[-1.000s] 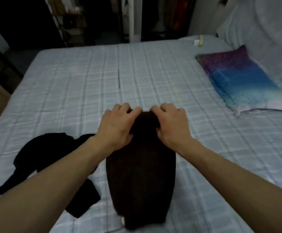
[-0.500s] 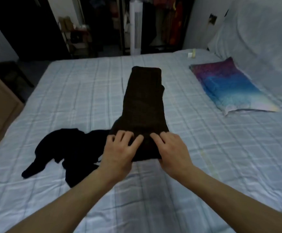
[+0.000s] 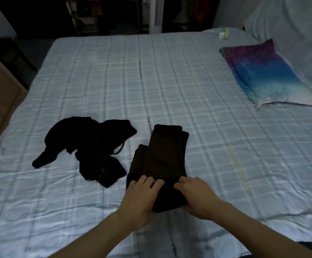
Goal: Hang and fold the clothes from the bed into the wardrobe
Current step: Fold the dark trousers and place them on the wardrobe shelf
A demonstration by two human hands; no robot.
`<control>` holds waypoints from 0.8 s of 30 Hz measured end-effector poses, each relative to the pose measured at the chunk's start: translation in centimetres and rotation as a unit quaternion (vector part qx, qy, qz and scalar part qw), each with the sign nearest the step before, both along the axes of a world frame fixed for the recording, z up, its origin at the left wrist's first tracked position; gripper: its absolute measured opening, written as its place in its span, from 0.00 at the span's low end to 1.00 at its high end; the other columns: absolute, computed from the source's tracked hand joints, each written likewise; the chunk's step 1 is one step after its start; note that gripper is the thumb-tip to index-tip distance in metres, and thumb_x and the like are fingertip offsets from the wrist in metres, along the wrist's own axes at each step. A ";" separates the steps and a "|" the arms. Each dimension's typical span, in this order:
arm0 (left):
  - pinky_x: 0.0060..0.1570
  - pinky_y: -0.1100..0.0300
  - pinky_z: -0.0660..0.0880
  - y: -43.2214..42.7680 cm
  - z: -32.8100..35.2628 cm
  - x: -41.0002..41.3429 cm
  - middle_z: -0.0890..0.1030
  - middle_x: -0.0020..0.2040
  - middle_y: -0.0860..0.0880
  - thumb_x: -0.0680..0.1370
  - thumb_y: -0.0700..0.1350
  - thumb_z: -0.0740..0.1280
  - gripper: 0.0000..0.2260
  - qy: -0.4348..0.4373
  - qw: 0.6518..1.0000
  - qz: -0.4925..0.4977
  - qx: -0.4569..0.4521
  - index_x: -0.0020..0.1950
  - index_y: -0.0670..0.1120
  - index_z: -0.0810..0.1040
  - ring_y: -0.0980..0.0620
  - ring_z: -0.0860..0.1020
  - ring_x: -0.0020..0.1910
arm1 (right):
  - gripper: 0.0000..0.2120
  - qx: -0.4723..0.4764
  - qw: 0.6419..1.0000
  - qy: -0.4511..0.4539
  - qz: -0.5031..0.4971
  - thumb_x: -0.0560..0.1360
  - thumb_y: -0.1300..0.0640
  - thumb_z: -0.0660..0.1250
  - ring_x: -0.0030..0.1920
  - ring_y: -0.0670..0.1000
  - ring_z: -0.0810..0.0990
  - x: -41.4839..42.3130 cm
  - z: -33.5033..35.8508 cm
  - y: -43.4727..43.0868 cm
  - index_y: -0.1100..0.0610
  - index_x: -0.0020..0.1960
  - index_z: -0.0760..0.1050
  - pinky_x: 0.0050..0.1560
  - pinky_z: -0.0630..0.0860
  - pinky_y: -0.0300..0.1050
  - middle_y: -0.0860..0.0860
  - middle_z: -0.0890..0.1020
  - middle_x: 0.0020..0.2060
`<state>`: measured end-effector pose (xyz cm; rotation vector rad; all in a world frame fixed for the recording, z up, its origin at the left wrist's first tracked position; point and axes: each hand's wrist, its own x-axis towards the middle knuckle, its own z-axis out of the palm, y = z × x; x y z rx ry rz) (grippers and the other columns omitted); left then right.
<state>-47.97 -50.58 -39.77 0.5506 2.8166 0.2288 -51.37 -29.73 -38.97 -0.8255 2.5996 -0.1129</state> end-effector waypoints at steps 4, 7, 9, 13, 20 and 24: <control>0.52 0.54 0.72 -0.8 1.6 -3.6 0.73 0.60 0.55 0.69 0.55 0.73 0.32 -0.009 0.999 -0.001 0.045 0.69 0.57 0.62 0.51 0.71 0.58 | 0.18 -0.002 0.999 -0.041 -0.010 0.70 0.48 0.73 0.51 0.53 0.79 -3.7 1.7 -0.4 0.49 0.57 0.73 0.47 0.74 0.46 0.49 0.79 0.52; 0.50 0.57 0.74 -1.6 2.0 -5.4 0.70 0.60 0.56 0.66 0.57 0.74 0.34 -0.021 0.998 -0.012 0.054 0.68 0.59 0.63 0.53 0.69 0.57 | 0.17 -0.016 0.998 -0.054 -0.011 0.69 0.49 0.74 0.49 0.52 0.80 -5.3 2.0 -0.6 0.48 0.55 0.74 0.45 0.76 0.45 0.48 0.81 0.49; 0.52 0.56 0.75 -2.0 1.6 -5.5 0.68 0.63 0.56 0.65 0.59 0.74 0.37 -0.026 0.998 -0.032 0.057 0.70 0.59 0.62 0.53 0.68 0.58 | 0.17 -0.019 0.998 -0.057 -0.003 0.68 0.48 0.74 0.48 0.51 0.80 -5.3 1.8 -0.7 0.48 0.53 0.73 0.44 0.74 0.44 0.48 0.80 0.48; 0.60 0.57 0.72 -2.8 0.6 -4.7 0.69 0.67 0.57 0.65 0.64 0.73 0.40 -0.076 0.993 -0.051 0.073 0.74 0.59 0.61 0.54 0.66 0.62 | 0.17 -0.023 0.998 -0.057 0.007 0.70 0.47 0.72 0.49 0.51 0.79 -4.3 0.7 -0.4 0.48 0.55 0.72 0.44 0.72 0.42 0.48 0.79 0.50; 0.56 0.56 0.71 -3.8 -1.3 -0.9 0.70 0.61 0.57 0.64 0.63 0.74 0.40 -0.116 0.988 -0.095 0.024 0.73 0.59 0.63 0.54 0.66 0.58 | 0.18 -0.011 0.999 -0.032 0.022 0.72 0.50 0.68 0.52 0.52 0.75 2.0 -2.9 -0.7 0.51 0.60 0.69 0.50 0.70 0.46 0.50 0.74 0.54; 0.57 0.55 0.70 -4.1 -4.0 3.4 0.68 0.64 0.53 0.67 0.61 0.73 0.40 -0.128 0.985 -0.119 -0.005 0.75 0.56 0.60 0.51 0.67 0.59 | 0.21 -0.012 1.000 -0.017 -0.018 0.68 0.53 0.68 0.53 0.53 0.72 7.7 -5.4 -1.2 0.52 0.60 0.70 0.51 0.69 0.47 0.50 0.73 0.54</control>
